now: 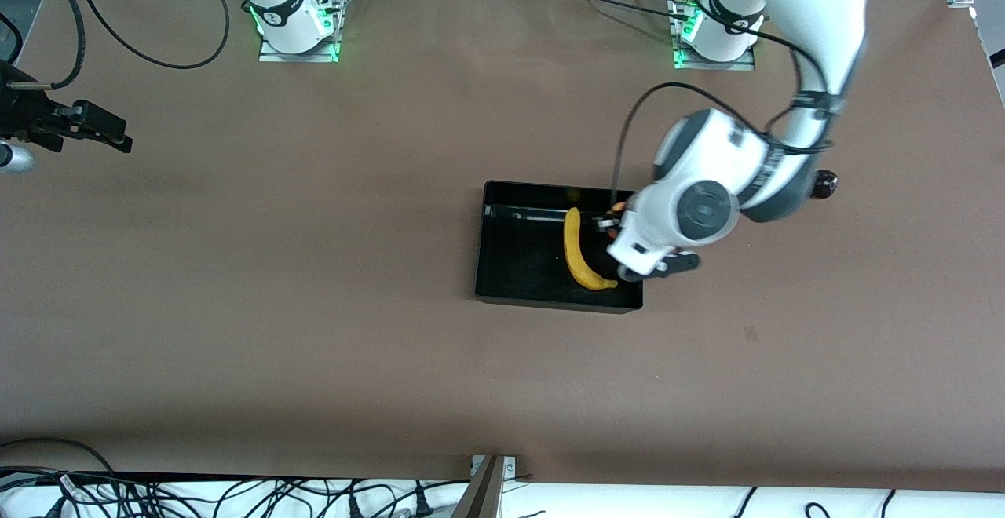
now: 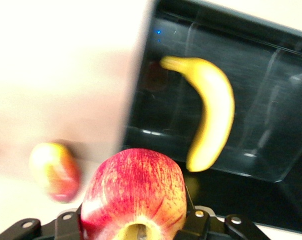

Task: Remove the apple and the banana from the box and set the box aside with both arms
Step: 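Lift the red apple out of the tray with the left gripper, then lower the apple onto the table beside the mango and open the left gripper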

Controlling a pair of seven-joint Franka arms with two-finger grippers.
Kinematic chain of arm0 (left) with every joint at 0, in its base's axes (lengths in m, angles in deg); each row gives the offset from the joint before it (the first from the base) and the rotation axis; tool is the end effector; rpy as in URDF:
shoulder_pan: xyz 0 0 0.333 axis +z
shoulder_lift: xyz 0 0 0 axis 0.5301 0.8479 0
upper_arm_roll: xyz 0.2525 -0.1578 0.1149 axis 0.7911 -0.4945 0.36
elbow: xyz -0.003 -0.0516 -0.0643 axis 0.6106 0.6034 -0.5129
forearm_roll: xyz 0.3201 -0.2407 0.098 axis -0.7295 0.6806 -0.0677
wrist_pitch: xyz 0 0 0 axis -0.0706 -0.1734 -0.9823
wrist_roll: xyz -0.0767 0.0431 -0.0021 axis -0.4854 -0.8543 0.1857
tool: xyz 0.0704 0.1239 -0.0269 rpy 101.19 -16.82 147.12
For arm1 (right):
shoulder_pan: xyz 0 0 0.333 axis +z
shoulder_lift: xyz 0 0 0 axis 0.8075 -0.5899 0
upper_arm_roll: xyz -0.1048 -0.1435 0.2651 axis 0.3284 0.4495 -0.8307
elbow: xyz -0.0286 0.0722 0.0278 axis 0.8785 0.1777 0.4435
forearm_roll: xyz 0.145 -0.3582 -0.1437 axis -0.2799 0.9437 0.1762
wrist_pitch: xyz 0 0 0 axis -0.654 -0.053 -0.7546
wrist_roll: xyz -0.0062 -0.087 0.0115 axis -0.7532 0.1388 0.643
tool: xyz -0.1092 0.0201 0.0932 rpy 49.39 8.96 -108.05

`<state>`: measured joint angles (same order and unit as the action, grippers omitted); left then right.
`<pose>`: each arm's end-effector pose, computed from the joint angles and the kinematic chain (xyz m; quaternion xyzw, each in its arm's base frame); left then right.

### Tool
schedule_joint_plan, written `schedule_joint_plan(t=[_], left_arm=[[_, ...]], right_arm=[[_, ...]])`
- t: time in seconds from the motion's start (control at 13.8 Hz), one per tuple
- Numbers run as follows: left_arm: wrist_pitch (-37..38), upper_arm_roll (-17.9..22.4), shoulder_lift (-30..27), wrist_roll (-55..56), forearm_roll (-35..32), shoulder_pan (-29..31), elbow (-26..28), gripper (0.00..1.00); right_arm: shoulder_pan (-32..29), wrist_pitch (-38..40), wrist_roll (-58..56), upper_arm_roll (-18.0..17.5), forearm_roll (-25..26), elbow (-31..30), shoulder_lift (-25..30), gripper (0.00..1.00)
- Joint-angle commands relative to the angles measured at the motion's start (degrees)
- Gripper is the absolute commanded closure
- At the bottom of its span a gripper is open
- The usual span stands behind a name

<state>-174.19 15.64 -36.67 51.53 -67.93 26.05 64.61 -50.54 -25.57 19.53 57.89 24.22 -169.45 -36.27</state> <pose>0.6259 -0.2504 0.2981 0.9795 0.0928 -0.1787 0.0104 0.5803 -0.0196 0.5617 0.9993 0.0023 -0.0361 0.0090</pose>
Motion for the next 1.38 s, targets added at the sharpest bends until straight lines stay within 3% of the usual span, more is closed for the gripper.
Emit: schedule_joint_plan(t=[0.0,0.29,0.51,0.94,1.01,1.09,1.16,1.3], left_arm=[[2.7,-1.0,1.3,-11.6,-5.6,7.2,-1.3,1.0],[-3.0,0.0,6.4,-24.9,-15.8,15.3,-1.1,1.0],[-10.1,0.1,10.7,-31.7,-16.3,19.1,-0.9,1.0],[-18.3,2.2,15.5,-32.6,-16.3,19.1,-0.7,0.98],[-19.2,2.2,15.9,-32.5,-16.3,19.1,-0.7,0.85],[-19.3,2.2,16.0,-32.7,-16.3,19.1,-0.6,0.51],[-19.2,2.2,15.8,-32.7,-16.4,19.1,-0.6,0.01],[-17.3,2.1,14.9,-31.8,-16.9,18.8,-0.7,0.0]], right_arm=[[0.3,0.9,-0.4,0.4,-0.9,0.9,-0.2,0.0],[0.3,0.8,-0.4,0.4,-0.9,0.9,-0.2,0.0],[0.3,0.2,-0.5,0.3,-0.9,0.9,-1.2,0.0],[2.5,-4.7,-0.5,0.2,-0.7,1.3,-3.7,0.0],[3.2,-4.7,-0.4,0.2,0.1,1.2,-3.8,0.0],[4.0,-3.8,-0.5,0.4,1.5,1.0,-3.8,0.0],[3.6,-2.7,-0.5,1.0,1.2,0.5,-3.3,0.0],[3.5,-2.5,-0.7,3.2,0.6,2.6,-2.8,0.0]])
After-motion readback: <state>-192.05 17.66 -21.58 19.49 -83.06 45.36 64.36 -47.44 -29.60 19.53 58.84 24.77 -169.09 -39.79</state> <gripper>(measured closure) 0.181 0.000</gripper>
